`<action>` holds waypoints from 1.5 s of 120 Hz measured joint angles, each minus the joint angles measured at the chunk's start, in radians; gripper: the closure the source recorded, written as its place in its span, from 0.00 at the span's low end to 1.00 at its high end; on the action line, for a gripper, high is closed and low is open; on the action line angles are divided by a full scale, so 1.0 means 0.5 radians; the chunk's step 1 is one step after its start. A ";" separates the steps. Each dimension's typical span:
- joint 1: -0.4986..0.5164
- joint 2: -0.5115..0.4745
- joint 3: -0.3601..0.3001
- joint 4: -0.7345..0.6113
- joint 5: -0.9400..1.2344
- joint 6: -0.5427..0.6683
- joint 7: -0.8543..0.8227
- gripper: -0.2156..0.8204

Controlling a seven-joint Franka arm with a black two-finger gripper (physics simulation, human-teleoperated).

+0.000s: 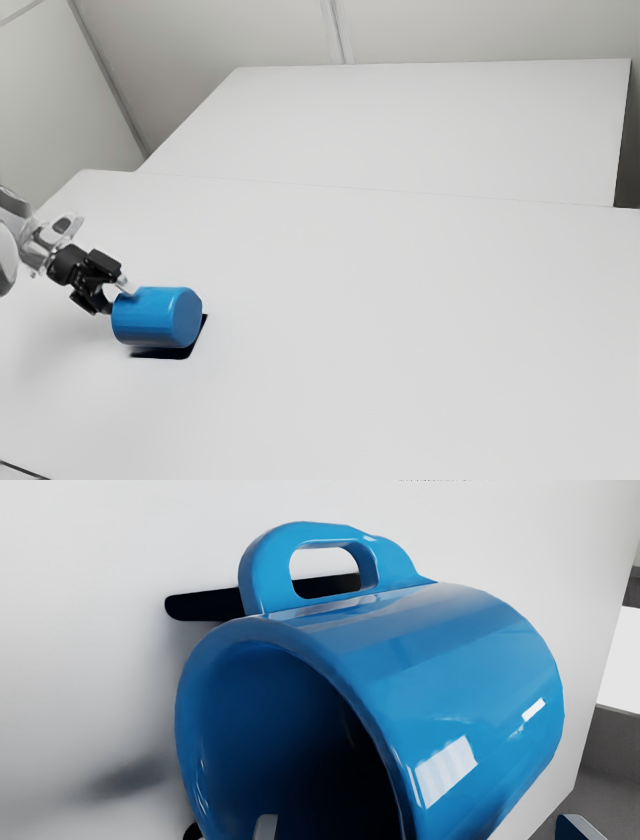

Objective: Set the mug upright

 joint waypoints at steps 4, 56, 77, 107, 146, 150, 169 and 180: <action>0.003 0.008 0.000 -0.003 -0.028 -0.011 0.009 0.21; 0.007 0.040 0.003 -0.086 -0.298 -0.130 0.093 0.36; 0.011 0.033 0.006 -0.087 -0.321 -0.179 0.115 0.60; 0.012 0.024 0.007 -0.091 -0.381 -0.245 0.142 0.82; 0.010 0.009 0.005 -0.094 -0.494 -0.314 0.183 0.94; 0.010 0.001 0.000 -0.094 -0.501 -0.311 0.182 0.95; -0.044 -0.195 -0.129 -0.072 -0.482 -0.117 0.086 0.96; -0.116 -0.279 -0.195 -0.069 -0.399 0.108 -0.027 0.96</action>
